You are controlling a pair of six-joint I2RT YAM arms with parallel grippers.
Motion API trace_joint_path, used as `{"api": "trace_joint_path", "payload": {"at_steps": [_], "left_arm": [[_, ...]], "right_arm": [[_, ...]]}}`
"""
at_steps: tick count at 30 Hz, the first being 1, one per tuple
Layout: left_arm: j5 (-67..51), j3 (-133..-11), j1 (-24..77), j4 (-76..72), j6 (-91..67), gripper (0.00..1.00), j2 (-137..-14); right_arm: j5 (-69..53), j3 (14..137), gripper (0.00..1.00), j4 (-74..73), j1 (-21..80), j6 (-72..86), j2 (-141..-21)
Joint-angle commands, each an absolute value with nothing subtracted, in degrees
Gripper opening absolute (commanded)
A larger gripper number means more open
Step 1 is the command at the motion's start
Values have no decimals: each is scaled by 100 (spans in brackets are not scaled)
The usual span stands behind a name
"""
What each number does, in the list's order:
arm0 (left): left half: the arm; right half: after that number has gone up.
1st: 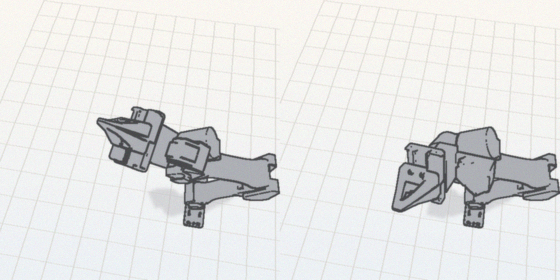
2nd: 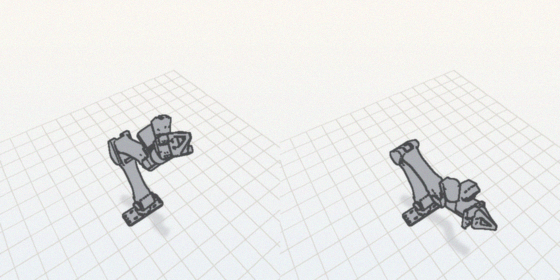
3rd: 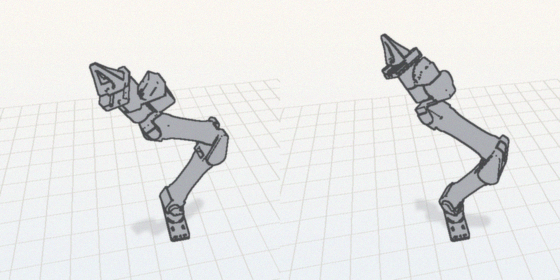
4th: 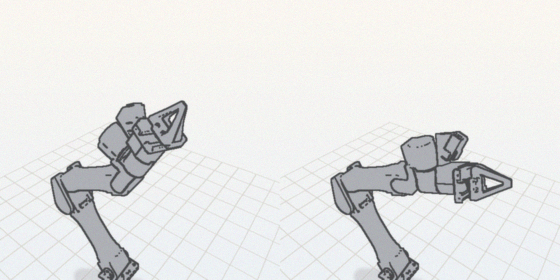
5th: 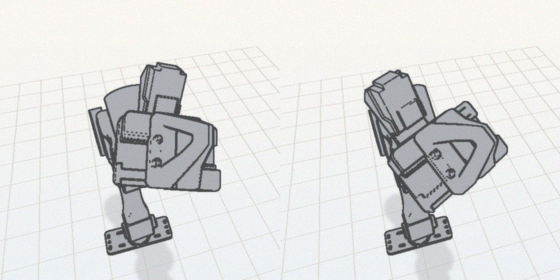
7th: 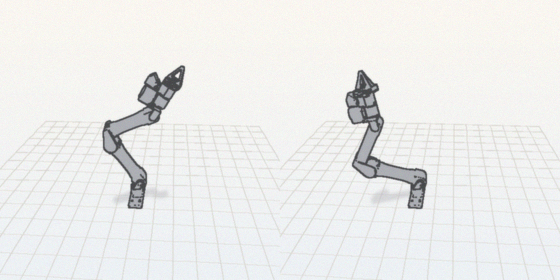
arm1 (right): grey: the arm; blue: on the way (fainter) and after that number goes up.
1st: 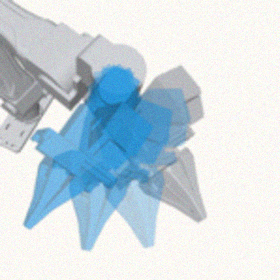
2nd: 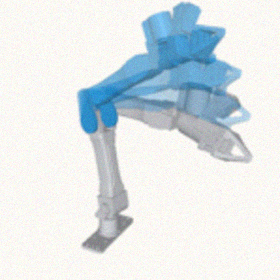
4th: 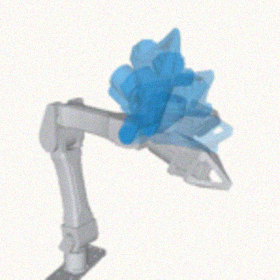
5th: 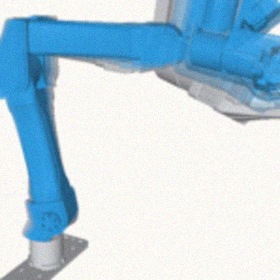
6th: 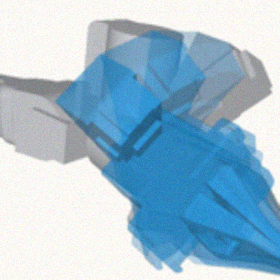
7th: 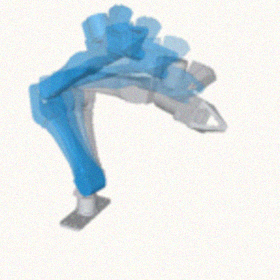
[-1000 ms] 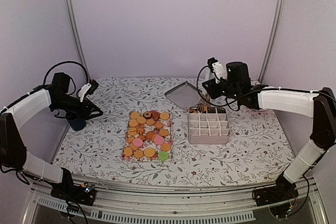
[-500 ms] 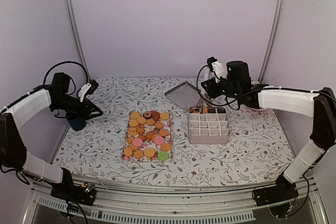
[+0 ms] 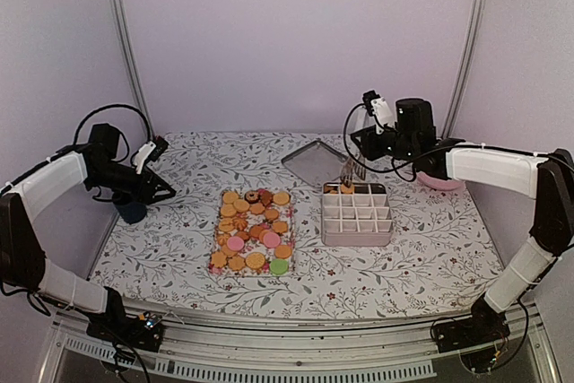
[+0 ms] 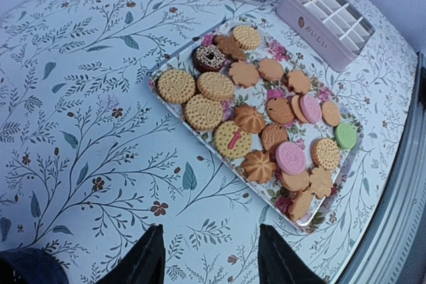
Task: Pack the cookies
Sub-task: Adjust the fake cookies in the empty pocket of the box.
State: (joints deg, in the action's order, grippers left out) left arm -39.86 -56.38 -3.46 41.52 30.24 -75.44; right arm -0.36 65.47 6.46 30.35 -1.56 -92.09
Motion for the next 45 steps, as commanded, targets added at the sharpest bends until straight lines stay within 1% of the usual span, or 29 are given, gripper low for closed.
{"api": "trace_joint_path", "payload": {"at_steps": [1,7,19,21,25,27,30,31,32,39,45], "left_arm": [[-4065,-5808,-396,4229,3051,49,-7487],[-4061,-5809,-396,4236,3056,49,-7506],[-4044,-5827,-396,4236,3059,48,-7550],[-4034,-5812,-396,4236,3071,48,-7546],[-4052,-5810,-396,4236,3059,48,-7548],[-4060,-5809,-396,4230,3059,48,-7548],[-4069,-5814,-396,4234,3057,48,-7552],[-4070,-5811,-398,4227,3051,48,-7558],[-4069,-5810,-396,4221,3050,48,-7556],[-4150,-5825,-395,4201,3015,48,-7596],[-4149,-5845,-396,4192,2991,48,-7598]], "right_arm": [[-491,6790,41,771,2796,205,-9063],[-594,6763,37,686,2682,354,-9263],[-749,6650,35,663,2681,442,-9477],[-734,6637,33,668,2681,415,-9483],[-712,6636,23,664,2680,396,-9435],[-710,6636,21,668,2683,383,-9376],[-717,6599,20,654,2685,371,-9246],[-725,6560,16,662,2681,369,-9187],[-740,6513,15,674,2681,374,-9140],[-677,6233,15,729,2768,400,-8788],[-512,6356,16,728,2922,222,-8747]]}}
